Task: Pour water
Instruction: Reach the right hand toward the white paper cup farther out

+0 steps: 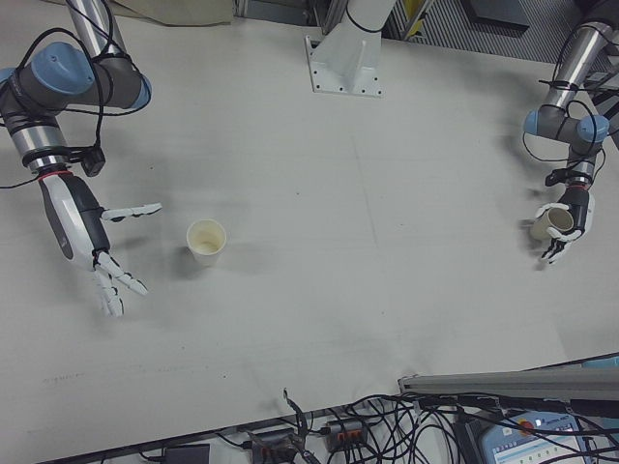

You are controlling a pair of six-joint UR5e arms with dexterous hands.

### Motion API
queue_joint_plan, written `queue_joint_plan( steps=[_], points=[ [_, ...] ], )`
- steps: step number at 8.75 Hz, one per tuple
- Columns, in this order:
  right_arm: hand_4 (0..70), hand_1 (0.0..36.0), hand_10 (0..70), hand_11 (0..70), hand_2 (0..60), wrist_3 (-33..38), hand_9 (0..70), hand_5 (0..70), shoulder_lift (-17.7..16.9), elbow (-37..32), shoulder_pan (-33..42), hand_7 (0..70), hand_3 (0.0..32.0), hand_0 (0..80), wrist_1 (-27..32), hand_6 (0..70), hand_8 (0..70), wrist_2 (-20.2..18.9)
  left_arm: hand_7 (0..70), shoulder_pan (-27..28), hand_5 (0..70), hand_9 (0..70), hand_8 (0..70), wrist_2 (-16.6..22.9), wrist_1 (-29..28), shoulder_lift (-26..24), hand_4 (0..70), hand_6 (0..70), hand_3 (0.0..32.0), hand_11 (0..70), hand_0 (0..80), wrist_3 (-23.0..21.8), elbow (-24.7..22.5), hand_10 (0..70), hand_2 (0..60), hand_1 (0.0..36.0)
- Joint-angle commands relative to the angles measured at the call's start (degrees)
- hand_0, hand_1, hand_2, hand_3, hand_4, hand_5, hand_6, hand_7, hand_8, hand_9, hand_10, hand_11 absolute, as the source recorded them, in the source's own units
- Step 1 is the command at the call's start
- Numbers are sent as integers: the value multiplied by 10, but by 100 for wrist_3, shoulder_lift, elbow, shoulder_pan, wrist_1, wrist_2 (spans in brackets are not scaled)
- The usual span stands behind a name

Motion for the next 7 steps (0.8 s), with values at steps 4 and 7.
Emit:
queue_joint_plan(
  steps=[4, 7],
  points=[
    [107, 245, 0, 0, 0, -38, 0, 90, 247, 64, -1320, 65, 0, 740, -38, 21, 0, 1150, 177, -12, 700, 104, 91, -38, -109, 73, 700, 160, 0, 167, 800, -18, -24, 94, 600, 360],
    [150, 266, 0, 5, 0, -65, 13, 132, 283, 179, -1514, 138, 0, 800, -99, 63, 3, 1301, 176, -12, 700, 101, 89, -38, -109, 73, 700, 163, 0, 160, 800, -18, -16, 89, 600, 360]
  ],
)
